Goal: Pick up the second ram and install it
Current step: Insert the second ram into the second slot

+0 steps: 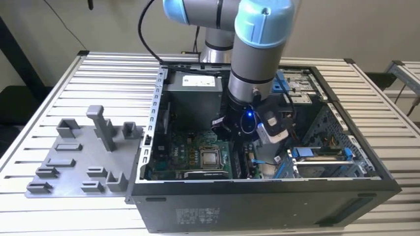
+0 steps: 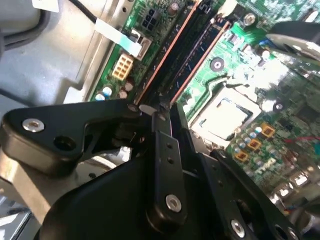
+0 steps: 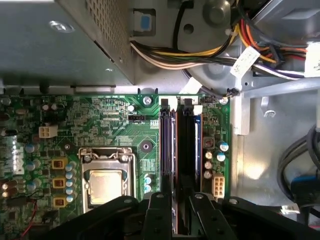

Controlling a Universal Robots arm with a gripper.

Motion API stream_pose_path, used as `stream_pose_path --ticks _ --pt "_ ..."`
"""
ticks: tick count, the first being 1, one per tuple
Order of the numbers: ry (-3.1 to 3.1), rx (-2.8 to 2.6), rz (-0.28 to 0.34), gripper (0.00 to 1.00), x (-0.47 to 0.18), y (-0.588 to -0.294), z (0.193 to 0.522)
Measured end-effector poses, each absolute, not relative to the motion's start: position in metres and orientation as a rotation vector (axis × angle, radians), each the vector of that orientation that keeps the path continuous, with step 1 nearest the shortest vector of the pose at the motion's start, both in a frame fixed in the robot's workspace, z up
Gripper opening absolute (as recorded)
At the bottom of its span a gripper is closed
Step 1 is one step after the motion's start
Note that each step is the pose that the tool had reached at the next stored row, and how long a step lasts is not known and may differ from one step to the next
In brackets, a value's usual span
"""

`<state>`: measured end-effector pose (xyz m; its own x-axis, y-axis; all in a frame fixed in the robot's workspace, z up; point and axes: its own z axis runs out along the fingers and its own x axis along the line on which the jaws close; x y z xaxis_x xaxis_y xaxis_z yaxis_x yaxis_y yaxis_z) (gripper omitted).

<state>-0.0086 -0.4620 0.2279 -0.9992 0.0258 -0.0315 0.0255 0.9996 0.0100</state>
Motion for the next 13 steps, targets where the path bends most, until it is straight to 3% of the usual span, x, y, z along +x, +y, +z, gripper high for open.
stream_pose_path --ticks 9,13 --pt "3.111 0.041 0.015 0.22 -0.009 -0.462 0.252" --pt "3.111 0.041 0.015 0.11 -0.009 -0.462 0.252"
